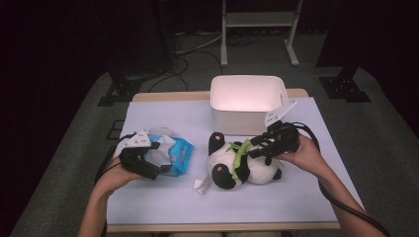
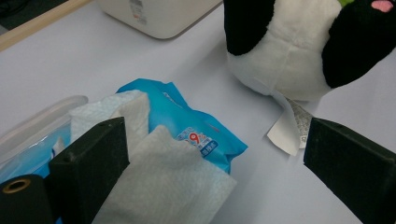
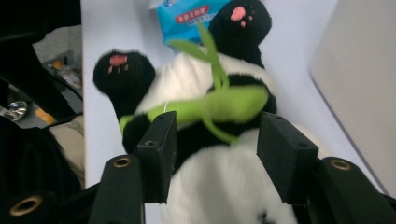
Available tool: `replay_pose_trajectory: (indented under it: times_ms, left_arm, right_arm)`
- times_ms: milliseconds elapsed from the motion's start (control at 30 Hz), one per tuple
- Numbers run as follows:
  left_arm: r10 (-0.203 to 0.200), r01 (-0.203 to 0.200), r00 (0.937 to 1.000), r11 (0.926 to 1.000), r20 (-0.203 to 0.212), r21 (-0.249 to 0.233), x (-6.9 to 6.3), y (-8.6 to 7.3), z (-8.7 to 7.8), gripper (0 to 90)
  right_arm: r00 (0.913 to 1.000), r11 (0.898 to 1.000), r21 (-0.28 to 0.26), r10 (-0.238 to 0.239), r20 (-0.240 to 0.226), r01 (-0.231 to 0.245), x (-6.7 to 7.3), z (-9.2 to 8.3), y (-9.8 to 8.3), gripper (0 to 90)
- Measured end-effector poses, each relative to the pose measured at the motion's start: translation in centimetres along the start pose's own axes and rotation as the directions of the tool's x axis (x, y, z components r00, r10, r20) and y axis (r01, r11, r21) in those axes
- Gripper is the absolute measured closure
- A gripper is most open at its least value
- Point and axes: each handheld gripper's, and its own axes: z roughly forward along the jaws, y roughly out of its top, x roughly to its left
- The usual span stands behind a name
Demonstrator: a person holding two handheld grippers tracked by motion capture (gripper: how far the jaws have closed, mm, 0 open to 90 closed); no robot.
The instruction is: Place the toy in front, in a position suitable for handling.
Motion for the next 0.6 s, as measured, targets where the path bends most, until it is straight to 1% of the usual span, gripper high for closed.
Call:
replay_pose_trajectory:
  times_ms: [67,100,200,233,267,300,333,367,400,467,533,567,600]
  left_arm:
    - [-0.003,0.003,1.0,1.0,-0.004,0.002,0.1,0.0,0.0,5.7]
    - [-0.006,0.006,1.0,1.0,-0.007,0.007,0.2,-0.1,0.0,5.7]
    - [-0.008,0.009,0.9996,0.9997,-0.025,0.022,0.5,-0.3,0.1,5.8]
    - [-0.008,0.009,0.9996,0.9997,-0.025,0.022,0.5,-0.3,0.1,5.7]
    - [-0.007,0.008,0.9993,0.9995,-0.036,0.031,0.6,-0.3,0.1,5.8]
    - [-0.008,0.009,0.9988,0.9995,-0.048,0.03,0.8,-0.3,0.0,7.3]
    - [-0.008,0.009,0.9988,0.9995,-0.048,0.03,0.8,-0.3,0.0,8.8]
    - [-0.01,0.012,0.9983,0.9995,-0.057,0.028,1.0,-0.3,-0.1,9.0]
    - [-0.01,0.012,0.9983,0.9995,-0.057,0.028,1.0,-0.3,-0.1,9.0]
    - [-0.002,0.005,0.9973,0.9993,-0.073,0.038,1.3,-0.1,-0.3,11.9]
    - [-0.01,0.013,0.997,0.9994,-0.076,0.033,1.5,0.0,-0.3,12.2]
    - [-0.01,0.013,0.997,0.9994,-0.076,0.033,1.5,0.0,-0.3,12.2]
    - [-0.003,0.007,0.9963,0.9991,-0.086,0.041,1.6,0.2,-0.4,12.3]
  right_arm:
    - [1.0,1.0,-0.004,0.004,0.0,-0.004,-0.1,-0.2,-0.2,44.2]
    - [0.9999,1.0,-0.011,0.013,-0.005,-0.013,-0.1,-0.4,-0.4,43.5]
    - [0.9995,1.0,-0.013,0.027,0.015,-0.027,-0.4,-1.2,-1.4,39.8]
    - [0.9995,1.0,-0.013,0.027,0.015,-0.027,-0.4,-1.2,-1.4,39.8]
    - [0.9991,0.999,-0.017,0.035,0.025,-0.035,-0.6,-1.6,-1.8,39.8]
    - [0.9989,0.999,-0.023,0.04,0.025,-0.039,-0.7,-1.8,-2.1,39.6]
    - [0.9989,0.999,-0.023,0.04,0.025,-0.039,-0.7,-1.8,-2.1,39.6]
    - [0.9984,0.999,-0.029,0.046,0.034,-0.045,-0.8,-2.1,-2.5,38.7]
    - [0.9984,0.999,-0.029,0.046,0.034,-0.045,-0.8,-2.1,-2.5,38.7]
    - [0.998,0.998,-0.03,0.05,0.039,-0.049,-0.9,-2.4,-3.0,38.2]
    - [0.9977,0.998,-0.033,0.052,0.042,-0.051,-0.9,-2.6,-3.3,38.2]
    - [0.9977,0.998,-0.033,0.052,0.042,-0.051,-0.9,-2.6,-3.3,38.2]
    - [0.9975,0.998,-0.042,0.055,0.045,-0.053,-0.9,-2.8,-3.6,37.6]
